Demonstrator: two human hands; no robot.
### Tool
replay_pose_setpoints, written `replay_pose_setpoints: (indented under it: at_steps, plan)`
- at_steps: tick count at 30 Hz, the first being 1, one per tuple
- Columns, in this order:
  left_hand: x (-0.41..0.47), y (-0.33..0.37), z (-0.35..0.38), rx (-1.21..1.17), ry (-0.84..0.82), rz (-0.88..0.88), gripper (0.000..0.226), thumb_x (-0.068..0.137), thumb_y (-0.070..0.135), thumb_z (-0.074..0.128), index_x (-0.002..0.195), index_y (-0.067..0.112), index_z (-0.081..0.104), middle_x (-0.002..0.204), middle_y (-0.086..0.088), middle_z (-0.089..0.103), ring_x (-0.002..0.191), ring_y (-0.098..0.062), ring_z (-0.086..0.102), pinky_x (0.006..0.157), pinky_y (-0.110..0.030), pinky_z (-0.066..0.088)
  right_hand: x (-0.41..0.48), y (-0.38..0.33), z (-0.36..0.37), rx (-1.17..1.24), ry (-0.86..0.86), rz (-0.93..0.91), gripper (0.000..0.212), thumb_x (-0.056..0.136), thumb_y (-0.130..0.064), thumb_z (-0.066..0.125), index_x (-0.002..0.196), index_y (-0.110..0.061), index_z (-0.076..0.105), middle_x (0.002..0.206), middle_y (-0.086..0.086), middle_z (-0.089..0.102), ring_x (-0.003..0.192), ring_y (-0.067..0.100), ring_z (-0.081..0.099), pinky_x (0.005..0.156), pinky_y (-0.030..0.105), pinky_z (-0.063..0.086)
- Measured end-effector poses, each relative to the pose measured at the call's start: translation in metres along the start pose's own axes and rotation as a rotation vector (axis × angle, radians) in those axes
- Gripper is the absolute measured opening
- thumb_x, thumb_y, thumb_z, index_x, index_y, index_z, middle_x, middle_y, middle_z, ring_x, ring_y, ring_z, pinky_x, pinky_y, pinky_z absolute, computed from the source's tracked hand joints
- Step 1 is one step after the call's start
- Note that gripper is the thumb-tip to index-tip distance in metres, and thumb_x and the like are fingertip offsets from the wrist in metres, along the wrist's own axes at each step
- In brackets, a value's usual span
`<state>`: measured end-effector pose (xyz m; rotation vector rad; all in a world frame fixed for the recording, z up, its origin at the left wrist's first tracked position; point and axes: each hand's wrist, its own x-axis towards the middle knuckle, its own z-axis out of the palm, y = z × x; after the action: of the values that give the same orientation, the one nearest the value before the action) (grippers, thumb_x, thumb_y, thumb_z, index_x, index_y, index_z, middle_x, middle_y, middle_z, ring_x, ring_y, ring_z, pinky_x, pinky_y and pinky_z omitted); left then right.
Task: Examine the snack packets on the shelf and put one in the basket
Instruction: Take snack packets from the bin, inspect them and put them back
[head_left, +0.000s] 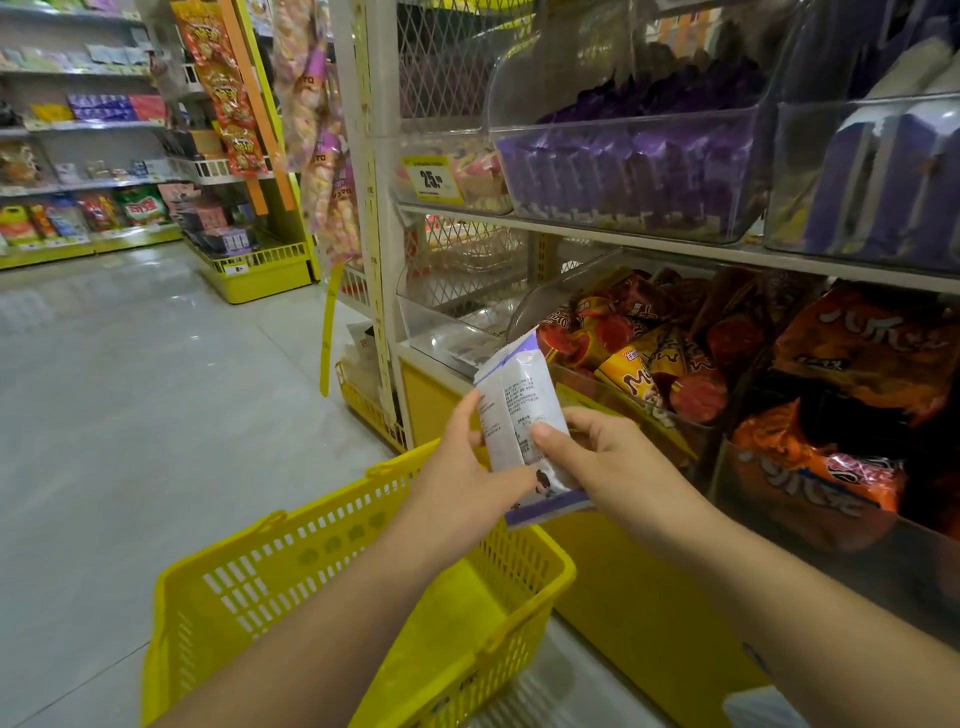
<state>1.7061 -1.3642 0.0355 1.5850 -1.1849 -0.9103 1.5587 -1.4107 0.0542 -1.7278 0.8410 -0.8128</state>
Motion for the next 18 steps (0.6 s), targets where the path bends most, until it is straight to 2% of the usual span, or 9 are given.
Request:
replay_pose_setpoints:
  at_steps: [4, 7, 10, 14, 18]
  plan:
    - [-0.002, 0.003, -0.001, -0.064, 0.002, -0.029, 0.101, 0.059, 0.025, 0.069, 0.144, 0.052, 0.020, 0.110, 0.015, 0.058, 0.090, -0.008, 0.069, 0.076, -0.042, 0.061, -0.004, -0.002, 0.001, 0.048, -0.046, 0.011, 0.021, 0.095, -0.023, 0.056, 0.112, -0.014, 0.065, 0.097, 0.004, 0.075, 0.083, 0.023, 0.073, 0.074, 0.039, 0.060]
    - [0.001, 0.004, -0.004, -0.171, 0.017, -0.095, 0.079, 0.077, 0.014, 0.069, 0.141, 0.042, 0.033, 0.112, 0.003, 0.065, 0.089, -0.017, 0.072, 0.075, -0.044, 0.061, -0.005, -0.004, 0.001, 0.055, -0.058, 0.013, 0.022, 0.093, -0.022, 0.058, 0.113, -0.016, 0.064, 0.098, 0.005, 0.075, 0.085, 0.025, 0.072, 0.076, 0.046, 0.059]
    - [0.006, 0.003, -0.010, -0.299, 0.023, -0.162, 0.050, 0.087, 0.012, 0.060, 0.132, 0.030, 0.048, 0.107, -0.005, 0.072, 0.086, -0.027, 0.073, 0.079, -0.045, 0.059, -0.006, -0.005, 0.004, 0.072, -0.065, 0.011, 0.023, 0.091, -0.017, 0.061, 0.114, -0.016, 0.063, 0.098, 0.008, 0.074, 0.086, 0.026, 0.072, 0.075, 0.048, 0.059]
    - [0.007, -0.001, -0.017, -0.365, 0.006, -0.129, 0.034, 0.091, 0.014, 0.048, 0.125, 0.018, 0.056, 0.109, -0.010, 0.072, 0.085, -0.034, 0.073, 0.081, -0.048, 0.058, -0.007, -0.003, 0.010, 0.069, -0.083, -0.001, 0.025, 0.088, -0.013, 0.066, 0.113, -0.017, 0.064, 0.101, 0.004, 0.074, 0.091, 0.024, 0.071, 0.075, 0.044, 0.059]
    - [0.010, -0.005, -0.018, -0.374, 0.024, -0.106, 0.033, 0.095, 0.019, 0.040, 0.122, 0.012, 0.056, 0.112, -0.013, 0.069, 0.087, -0.036, 0.072, 0.078, -0.046, 0.058, -0.007, -0.001, 0.009, 0.077, -0.113, -0.017, 0.024, 0.088, -0.012, 0.065, 0.110, -0.021, 0.065, 0.101, 0.000, 0.074, 0.092, 0.017, 0.071, 0.075, 0.035, 0.060]
